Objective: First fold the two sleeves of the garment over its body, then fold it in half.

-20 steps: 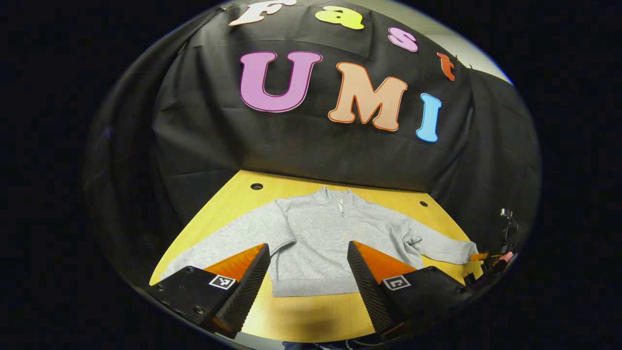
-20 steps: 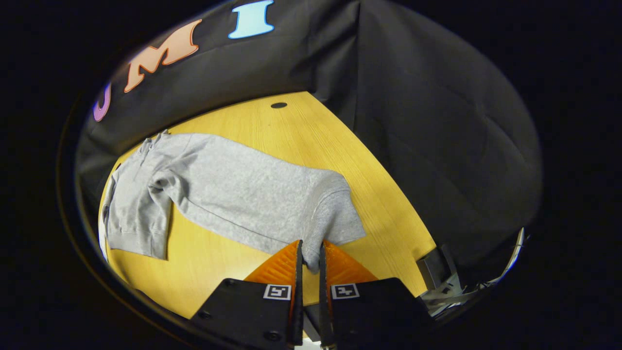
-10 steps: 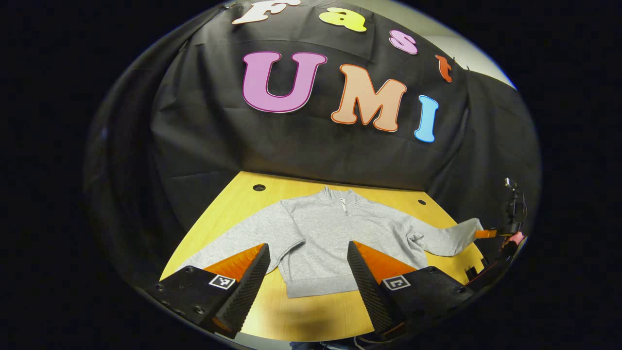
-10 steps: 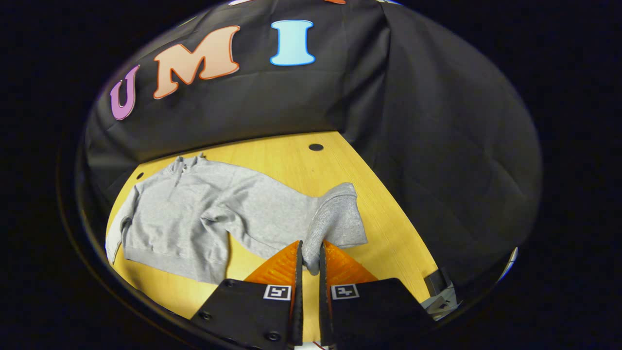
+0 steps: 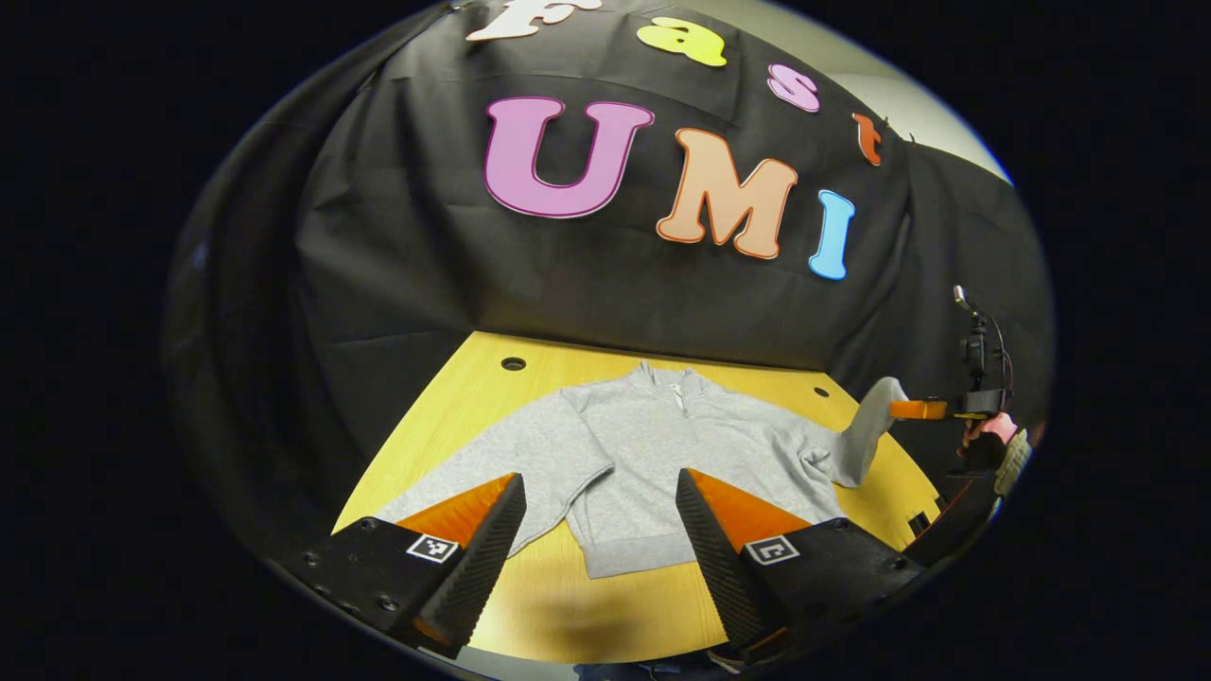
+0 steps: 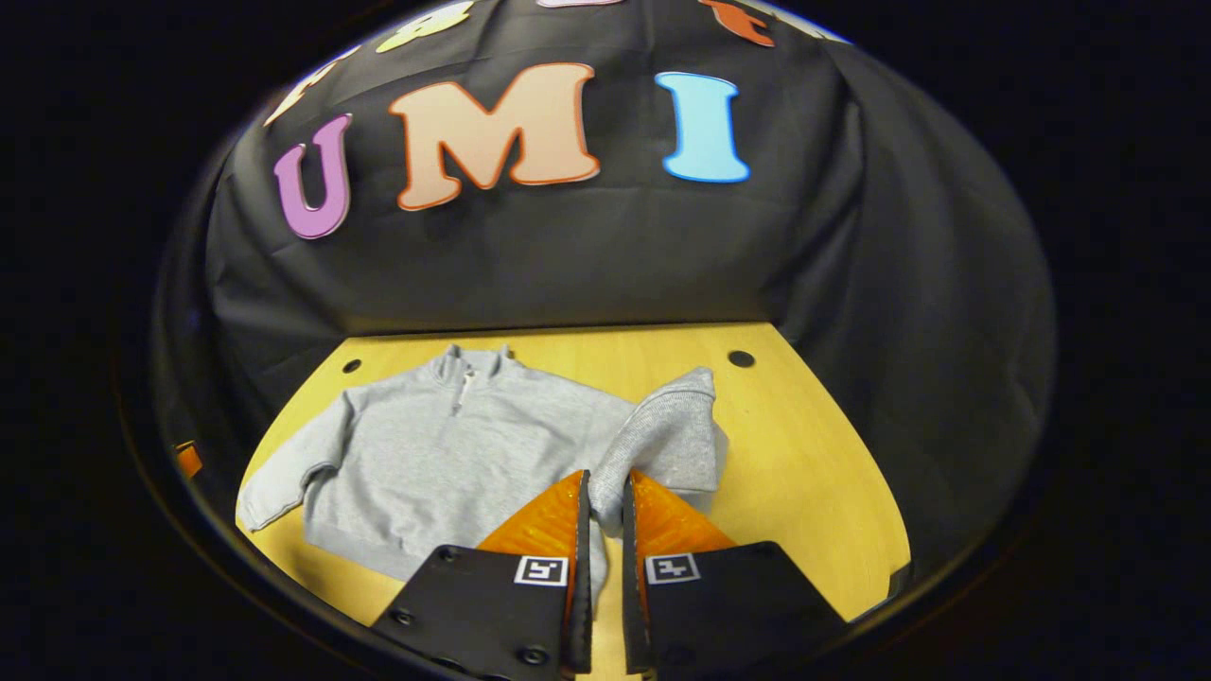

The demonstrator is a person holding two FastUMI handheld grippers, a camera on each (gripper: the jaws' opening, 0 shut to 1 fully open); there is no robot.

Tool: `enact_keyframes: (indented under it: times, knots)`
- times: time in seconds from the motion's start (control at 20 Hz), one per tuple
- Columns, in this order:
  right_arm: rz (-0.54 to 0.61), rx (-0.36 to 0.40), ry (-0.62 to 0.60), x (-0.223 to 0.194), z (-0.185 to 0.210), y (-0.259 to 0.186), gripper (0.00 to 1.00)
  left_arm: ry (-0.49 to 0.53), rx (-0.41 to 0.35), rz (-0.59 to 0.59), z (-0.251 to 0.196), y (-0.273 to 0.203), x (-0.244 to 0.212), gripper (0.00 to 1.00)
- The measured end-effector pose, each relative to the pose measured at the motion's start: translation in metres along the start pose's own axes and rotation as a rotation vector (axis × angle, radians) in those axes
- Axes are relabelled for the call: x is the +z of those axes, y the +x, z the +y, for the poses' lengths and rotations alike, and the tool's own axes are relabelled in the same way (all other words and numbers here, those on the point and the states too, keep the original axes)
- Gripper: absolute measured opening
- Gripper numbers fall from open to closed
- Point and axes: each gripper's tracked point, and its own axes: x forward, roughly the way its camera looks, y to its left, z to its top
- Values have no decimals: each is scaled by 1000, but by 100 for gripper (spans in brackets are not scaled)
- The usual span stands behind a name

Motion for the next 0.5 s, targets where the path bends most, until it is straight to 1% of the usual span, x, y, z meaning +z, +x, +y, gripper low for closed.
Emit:
enact_keyframes:
  times: [0.2, 0.5]
  knots:
    - [-36, 102, -35, 31, 75, 19, 16, -21, 36, -4, 23, -7, -5, 94]
    - [-49, 252, -117, 49, 182, 39, 16, -53, 100, 9, 55, -19, -16, 94]
